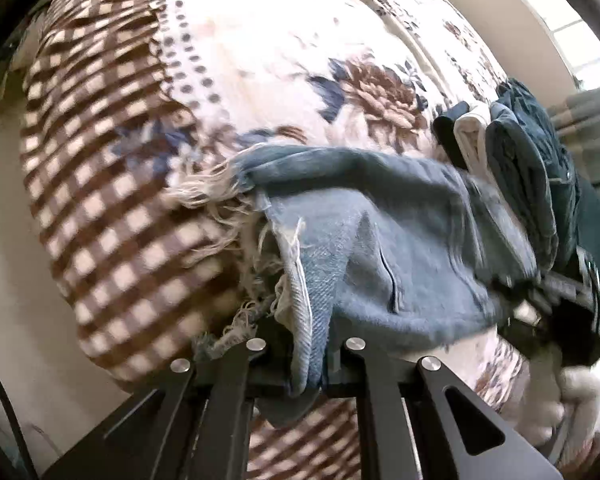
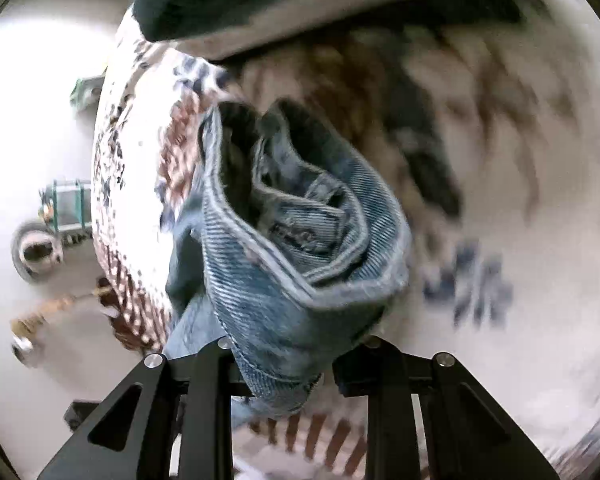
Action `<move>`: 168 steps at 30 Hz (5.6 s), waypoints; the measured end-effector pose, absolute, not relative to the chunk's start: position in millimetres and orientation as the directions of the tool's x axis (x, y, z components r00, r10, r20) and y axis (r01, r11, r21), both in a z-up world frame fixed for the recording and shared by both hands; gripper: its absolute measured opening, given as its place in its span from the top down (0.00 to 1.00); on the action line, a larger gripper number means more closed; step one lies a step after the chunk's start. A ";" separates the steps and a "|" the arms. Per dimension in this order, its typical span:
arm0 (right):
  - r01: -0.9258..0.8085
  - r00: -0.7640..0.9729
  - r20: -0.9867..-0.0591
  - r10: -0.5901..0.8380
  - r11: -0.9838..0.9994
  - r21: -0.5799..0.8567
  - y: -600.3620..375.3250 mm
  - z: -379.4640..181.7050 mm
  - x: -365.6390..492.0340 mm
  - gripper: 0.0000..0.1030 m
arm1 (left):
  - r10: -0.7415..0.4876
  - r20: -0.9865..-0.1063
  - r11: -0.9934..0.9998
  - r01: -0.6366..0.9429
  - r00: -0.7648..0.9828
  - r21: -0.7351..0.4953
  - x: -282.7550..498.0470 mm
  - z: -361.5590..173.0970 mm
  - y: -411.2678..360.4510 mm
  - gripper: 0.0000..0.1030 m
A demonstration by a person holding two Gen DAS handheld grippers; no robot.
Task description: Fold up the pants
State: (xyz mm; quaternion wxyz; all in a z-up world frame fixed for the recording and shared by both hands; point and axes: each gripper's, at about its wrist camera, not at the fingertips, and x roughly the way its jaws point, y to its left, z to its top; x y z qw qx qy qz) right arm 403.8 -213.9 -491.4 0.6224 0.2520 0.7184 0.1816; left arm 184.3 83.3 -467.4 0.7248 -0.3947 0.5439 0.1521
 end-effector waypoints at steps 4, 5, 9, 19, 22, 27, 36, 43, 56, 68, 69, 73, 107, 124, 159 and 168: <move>0.189 -0.198 -0.802 0.563 0.825 0.532 -222.7 -533.7 375.1 0.58 | -0.326 -0.904 0.507 -0.757 0.275 -0.413 152.0 -511.2 78.2 0.80; 0.206 -0.225 -0.801 0.555 0.830 0.517 -226.1 -542.1 373.5 0.48 | -0.359 -0.896 0.447 -0.795 0.261 -0.410 138.7 -518.2 76.3 0.76; 0.215 -0.232 -0.802 0.550 0.833 0.509 -247.3 -541.1 367.7 0.29 | -0.365 -0.900 0.330 -0.870 0.239 -0.366 81.5 -505.7 62.4 0.12; 0.227 -0.182 -0.758 0.626 0.777 0.587 -261.3 -532.3 377.7 0.29 | -0.413 -0.723 -0.140 -0.823 0.554 -0.550 85.8 -525.0 14.8 0.12; 0.217 -0.191 -0.757 0.625 0.779 0.589 -259.9 -542.8 387.0 0.29 | -0.385 -0.704 -0.212 -0.799 0.597 -0.562 108.7 -553.8 20.2 0.13; 0.240 -0.226 -0.731 0.644 0.764 0.599 -251.6 -567.8 395.0 0.29 | -0.321 -0.710 -0.324 -0.777 0.627 -0.540 112.9 -585.0 37.3 0.17; 0.230 -0.118 -0.747 0.655 0.749 0.621 -238.9 -560.3 389.4 0.66 | -0.284 -0.778 -0.043 -0.817 0.561 -0.574 134.5 -550.1 47.0 0.76; 0.252 -0.148 -0.722 0.675 0.732 0.633 -256.1 -553.5 365.3 0.61 | -0.340 -0.759 0.064 -0.791 0.555 -0.608 119.3 -547.2 37.1 0.72; 0.328 -0.092 -0.709 0.699 0.694 0.641 -239.5 -580.4 371.7 0.63 | -0.263 -0.801 0.089 -0.813 0.539 -0.576 151.8 -532.8 45.8 0.78; 0.236 -0.068 -0.699 0.712 0.692 0.682 -233.7 -469.7 386.6 0.73 | -0.251 -0.822 0.267 -0.779 0.512 -0.567 201.7 -422.7 76.5 0.79; 0.227 -0.058 -0.692 0.720 0.684 0.693 -231.8 -454.5 391.6 0.73 | -0.257 -0.810 0.281 -0.762 0.526 -0.584 207.6 -411.0 81.3 0.80; 0.201 -0.006 -0.675 0.738 0.662 0.722 -225.9 -395.6 417.7 0.74 | -0.294 -0.776 0.336 -0.700 0.558 -0.630 252.5 -363.9 97.6 0.80; 0.429 0.415 -0.764 0.494 0.635 0.643 -351.0 -411.5 599.0 0.56 | -0.608 -0.746 0.683 -0.299 0.274 -0.666 589.4 -449.7 10.4 0.75; 0.338 0.325 -0.932 -0.160 0.940 -0.044 -287.6 -267.3 505.3 0.11 | -0.014 -0.925 0.995 0.098 0.379 0.025 523.1 -285.5 -63.4 0.15; 0.240 0.697 -0.695 -0.176 0.971 -0.005 -207.4 126.9 84.8 0.11 | -0.069 -0.677 0.989 0.140 0.733 0.051 177.0 32.6 -28.3 0.15; 0.204 0.729 -0.672 -0.132 0.979 0.029 -191.5 136.9 73.6 0.03 | -0.055 -0.653 0.993 0.110 0.755 0.044 165.0 35.8 -18.7 0.00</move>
